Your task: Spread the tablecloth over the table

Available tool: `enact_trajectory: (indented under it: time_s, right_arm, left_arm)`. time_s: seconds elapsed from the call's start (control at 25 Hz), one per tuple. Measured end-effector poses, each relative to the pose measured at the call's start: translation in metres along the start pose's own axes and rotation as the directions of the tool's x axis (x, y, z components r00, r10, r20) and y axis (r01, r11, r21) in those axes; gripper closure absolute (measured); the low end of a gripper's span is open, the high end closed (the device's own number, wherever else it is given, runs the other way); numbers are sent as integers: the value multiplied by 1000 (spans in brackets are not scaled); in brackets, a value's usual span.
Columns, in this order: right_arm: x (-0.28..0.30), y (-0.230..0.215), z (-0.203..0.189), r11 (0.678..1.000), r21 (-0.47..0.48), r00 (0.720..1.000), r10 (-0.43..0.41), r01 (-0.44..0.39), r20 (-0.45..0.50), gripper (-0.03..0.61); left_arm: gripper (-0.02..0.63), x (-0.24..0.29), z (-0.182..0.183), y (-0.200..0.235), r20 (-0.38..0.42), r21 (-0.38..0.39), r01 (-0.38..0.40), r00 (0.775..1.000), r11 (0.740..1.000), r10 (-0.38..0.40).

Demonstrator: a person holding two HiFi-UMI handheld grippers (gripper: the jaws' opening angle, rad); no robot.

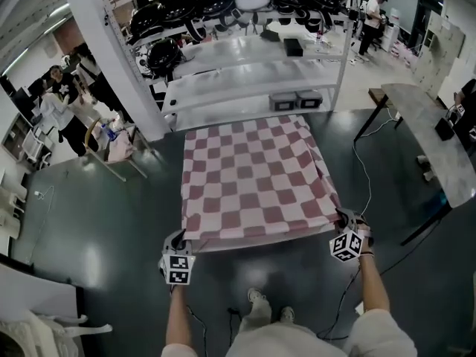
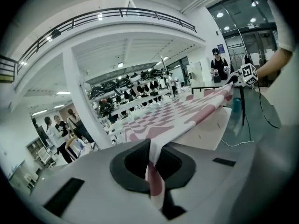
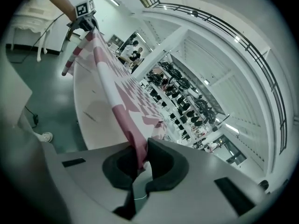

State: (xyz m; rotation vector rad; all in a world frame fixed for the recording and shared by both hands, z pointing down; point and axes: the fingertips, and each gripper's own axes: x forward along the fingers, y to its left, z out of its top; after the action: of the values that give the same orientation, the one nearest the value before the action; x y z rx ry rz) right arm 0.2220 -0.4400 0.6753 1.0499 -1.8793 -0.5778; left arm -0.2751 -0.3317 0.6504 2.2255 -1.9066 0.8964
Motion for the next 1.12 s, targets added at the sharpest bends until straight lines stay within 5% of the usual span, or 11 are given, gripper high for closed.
enact_trajectory:
  time_s: [0.2,0.56,0.84,1.12]
  right_arm:
    - [-48,64,-33,999,30,999,30,-31,16,561]
    - [-75,66,-43,991,94,996,93,-92,-5,560]
    - [-66,96,-59,965,242,993,113,-101,-38,550]
    - [-43,141,-76,949,293,985,150,-120,-82,429]
  left_arm:
    - [584,-53,-64,-43,-50,-57,-32,998,998,29]
    - [583,-79,-60,-61,-122,-136,-51,992,989,35]
    - [581,-69,-100,-75,-175,-165,-36,985,986,7]
    - [497,-46,-164,-106,-215,-201,-1,976,980,-43]
